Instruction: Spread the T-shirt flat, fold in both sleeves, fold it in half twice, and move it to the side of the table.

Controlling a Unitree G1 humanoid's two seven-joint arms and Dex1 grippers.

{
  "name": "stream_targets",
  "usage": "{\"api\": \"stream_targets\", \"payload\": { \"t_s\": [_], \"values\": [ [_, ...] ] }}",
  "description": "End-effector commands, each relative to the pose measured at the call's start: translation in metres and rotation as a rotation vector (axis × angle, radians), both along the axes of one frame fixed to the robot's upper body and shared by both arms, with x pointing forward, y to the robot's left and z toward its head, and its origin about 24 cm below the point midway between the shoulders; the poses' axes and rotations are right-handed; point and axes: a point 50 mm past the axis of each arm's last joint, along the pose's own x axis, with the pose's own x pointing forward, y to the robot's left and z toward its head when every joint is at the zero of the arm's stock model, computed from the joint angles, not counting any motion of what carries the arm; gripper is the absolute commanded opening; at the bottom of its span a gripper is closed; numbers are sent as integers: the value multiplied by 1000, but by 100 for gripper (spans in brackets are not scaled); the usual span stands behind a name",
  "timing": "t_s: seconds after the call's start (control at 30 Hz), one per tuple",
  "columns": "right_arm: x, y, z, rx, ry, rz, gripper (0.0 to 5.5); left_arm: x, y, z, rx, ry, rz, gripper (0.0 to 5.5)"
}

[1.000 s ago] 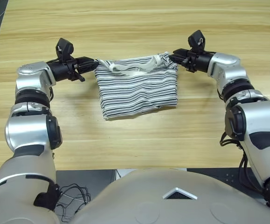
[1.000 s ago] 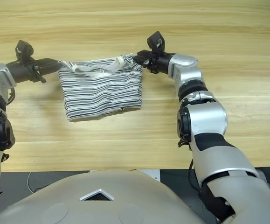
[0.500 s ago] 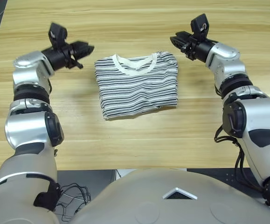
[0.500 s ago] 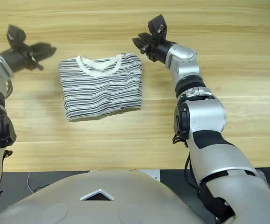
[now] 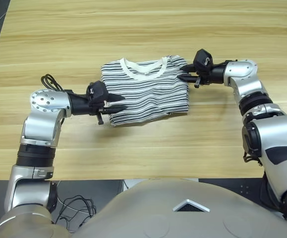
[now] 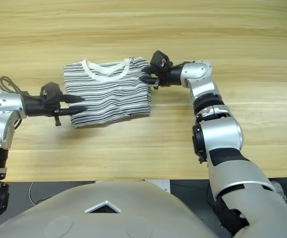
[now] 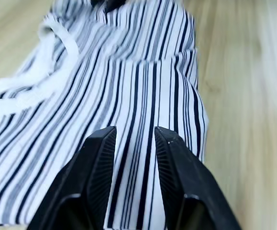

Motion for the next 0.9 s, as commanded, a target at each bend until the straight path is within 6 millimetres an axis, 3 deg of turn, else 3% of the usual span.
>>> {"api": "stream_targets", "payload": {
  "t_s": [0.03,0.1,0.2,0.33,0.43,0.57,0.7,0.9],
  "values": [
    [-9,-1,-16,-81,19,21,139,-20,8,-29,233,36,-128,147],
    [-12,-3,-20,-137,10,41,139,-37,21,-46,379,74,-205,147],
    [-17,-10,-25,-216,-1,83,139,-46,40,-54,560,48,-272,147],
    [-26,-19,-28,-263,7,184,139,-48,61,-43,690,55,-303,147],
    [-42,-23,-24,-242,40,334,139,-41,63,-33,719,-6,-315,147],
    [-73,-17,-6,-149,124,450,139,-19,55,-21,751,-258,-351,147],
    [-107,7,11,52,312,445,139,11,53,-6,857,-634,-457,147],
    [-128,44,17,295,494,361,139,37,52,4,917,-1073,-589,147]
  ]
}}
